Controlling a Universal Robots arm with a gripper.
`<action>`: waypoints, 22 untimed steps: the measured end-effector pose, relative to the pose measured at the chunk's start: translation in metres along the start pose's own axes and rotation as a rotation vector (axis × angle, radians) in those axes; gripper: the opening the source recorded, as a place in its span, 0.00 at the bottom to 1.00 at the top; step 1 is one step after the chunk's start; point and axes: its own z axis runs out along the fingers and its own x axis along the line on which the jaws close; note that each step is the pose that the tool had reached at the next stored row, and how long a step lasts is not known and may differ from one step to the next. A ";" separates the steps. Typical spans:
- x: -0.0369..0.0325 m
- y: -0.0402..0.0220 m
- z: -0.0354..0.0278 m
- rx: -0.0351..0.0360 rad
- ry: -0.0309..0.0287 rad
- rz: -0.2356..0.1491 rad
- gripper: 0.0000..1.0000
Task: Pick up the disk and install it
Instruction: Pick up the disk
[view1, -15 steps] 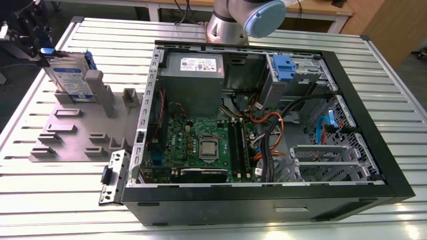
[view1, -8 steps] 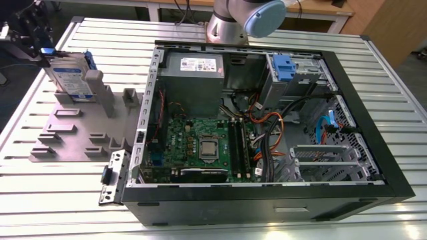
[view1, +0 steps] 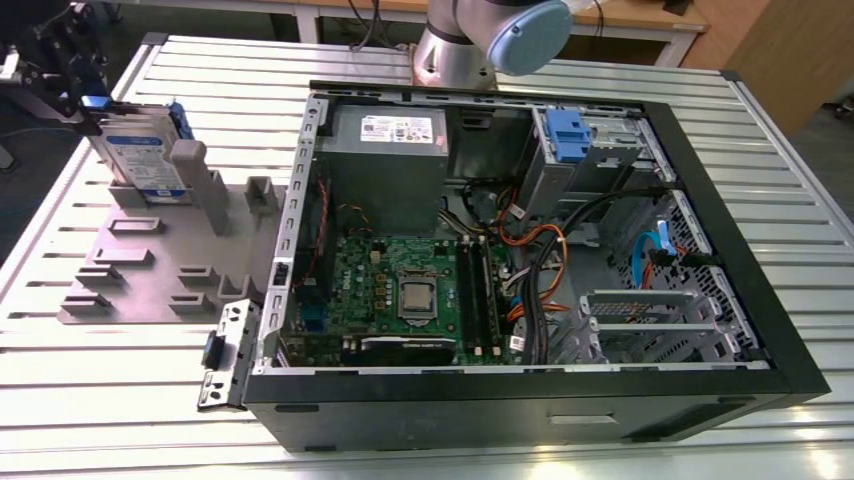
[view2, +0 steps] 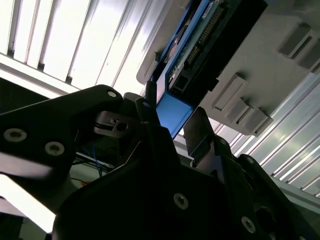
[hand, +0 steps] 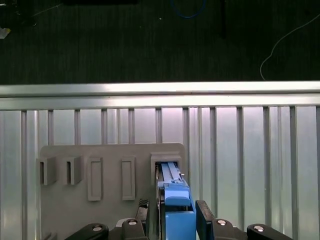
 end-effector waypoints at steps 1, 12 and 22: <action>-0.0004 0.0002 0.0005 0.0002 -0.0001 0.000 0.49; -0.0025 0.0005 0.0058 -0.0123 0.0001 0.005 0.49; -0.0026 -0.0005 0.0109 -0.0123 0.0001 0.005 0.49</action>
